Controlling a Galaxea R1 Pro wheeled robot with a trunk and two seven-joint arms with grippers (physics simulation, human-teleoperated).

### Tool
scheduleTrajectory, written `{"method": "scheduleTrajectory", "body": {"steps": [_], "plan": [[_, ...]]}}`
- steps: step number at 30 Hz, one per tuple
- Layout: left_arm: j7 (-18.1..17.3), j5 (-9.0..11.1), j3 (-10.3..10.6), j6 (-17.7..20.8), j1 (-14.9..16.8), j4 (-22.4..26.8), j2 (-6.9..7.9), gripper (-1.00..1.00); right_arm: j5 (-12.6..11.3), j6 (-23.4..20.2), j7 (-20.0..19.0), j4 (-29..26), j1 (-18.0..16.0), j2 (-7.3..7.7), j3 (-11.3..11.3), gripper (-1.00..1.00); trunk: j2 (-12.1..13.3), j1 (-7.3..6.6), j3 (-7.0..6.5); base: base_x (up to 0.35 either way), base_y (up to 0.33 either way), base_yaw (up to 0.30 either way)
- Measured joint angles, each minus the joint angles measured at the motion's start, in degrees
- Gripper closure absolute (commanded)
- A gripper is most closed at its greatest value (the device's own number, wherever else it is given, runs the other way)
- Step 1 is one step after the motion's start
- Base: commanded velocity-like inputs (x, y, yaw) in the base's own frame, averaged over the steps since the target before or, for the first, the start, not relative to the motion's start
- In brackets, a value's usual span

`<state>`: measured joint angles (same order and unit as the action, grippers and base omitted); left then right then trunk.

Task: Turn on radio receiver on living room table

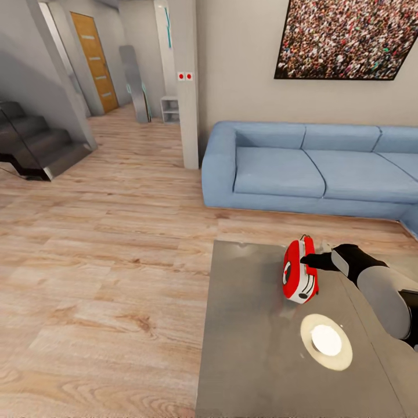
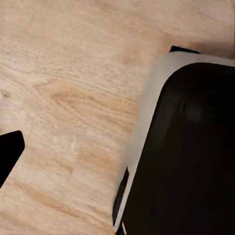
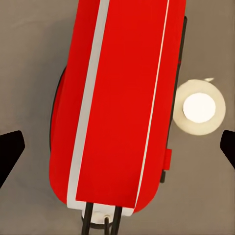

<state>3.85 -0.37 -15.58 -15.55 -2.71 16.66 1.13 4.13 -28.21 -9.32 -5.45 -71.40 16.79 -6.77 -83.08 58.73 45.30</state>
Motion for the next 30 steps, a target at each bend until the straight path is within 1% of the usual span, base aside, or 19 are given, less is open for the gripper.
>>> {"method": "scheduleTrajectory", "body": {"steps": [1, 4, 11, 15, 17, 18, 19, 21, 25, 30], "plan": [[0.0, 0.1, 0.0, 0.0, 0.0, 1.8, 0.57, -1.0, 0.0, 0.0, 0.0, 0.0, 0.0, 0.0, 0.0, -1.0, 0.0, 0.0, 0.09, 0.0, 0.0, 0.0], [0.0, 0.0, 0.0, 0.0, 0.0, 5.8, 1.38, -1.0, 0.0, 0.0, 0.0, 0.0, 0.0, 0.0, 0.0, -1.0, 0.0, 0.0, 0.37, 0.0, 0.0, 0.0], [0.2, 0.1, -0.1, 0.5, 0.0, 10.2, 2.12, -1.0, 0.0, 0.0, 0.0, 0.0, 0.0, 0.0, 0.0, -1.0, 0.0, 0.0, 1.01, 0.0, 0.0, 0.0], [0.0, 0.3, -0.1, 1.4, 0.0, 14.4, 2.25, -1.0, 0.0, 0.0, 0.0, 0.0, 0.0, 0.0, 0.0, -1.0, 0.0, 0.0, 1.38, 0.0, 0.0, 0.0], [0.1, 1.2, -0.1, 3.6, 0.0, 16.3, 2.28, -1.0, 0.0, 0.0, 0.0, 0.0, 0.0, 0.0, 0.0, -1.0, 0.0, 0.0, 1.56, 0.0, 0.0, 0.0], [0.2, 2.9, -0.1, 4.6, 0.0, 16.9, 2.33, -1.0, 0.0, 0.0, 0.0, 0.0, 0.0, 0.0, 0.0, -1.0, 0.0, 0.0, 1.65, 0.0, 0.0, 0.0], [0.2, 3.6, -0.1, 4.8, 0.0, 17.0, 2.35, -1.0, 0.0, 0.0, 0.0, 0.0, 0.0, 0.0, 0.0, -1.0, 0.0, 0.0, 1.74, 0.0, 0.0, 0.0], [0.3, 4.1, -0.1, 5.0, 0.0, 17.1, 2.39, -1.0, 0.0, 0.0, 0.0, 0.0, 0.0, 0.0, 0.0, -1.0, 0.0, 0.0, 1.92, 0.0, 0.0, 0.0], [0.2, 4.6, -0.1, 5.1, 0.0, 17.2, 2.66, -1.0, 0.0, 0.0, 0.0, 0.0, 0.0, 0.0, 0.0, -1.0, 0.0, 0.0, 2.29, 0.0, 0.0, 0.0], [0.2, 4.7, -0.1, 5.2, 0.0, 17.2, 2.73, -1.0, 0.0, 0.0, 0.0, 0.0, 0.0, 0.0, 0.0, -1.0, 0.0, 0.0, 2.75, 0.0, 0.0, 0.0]]}}
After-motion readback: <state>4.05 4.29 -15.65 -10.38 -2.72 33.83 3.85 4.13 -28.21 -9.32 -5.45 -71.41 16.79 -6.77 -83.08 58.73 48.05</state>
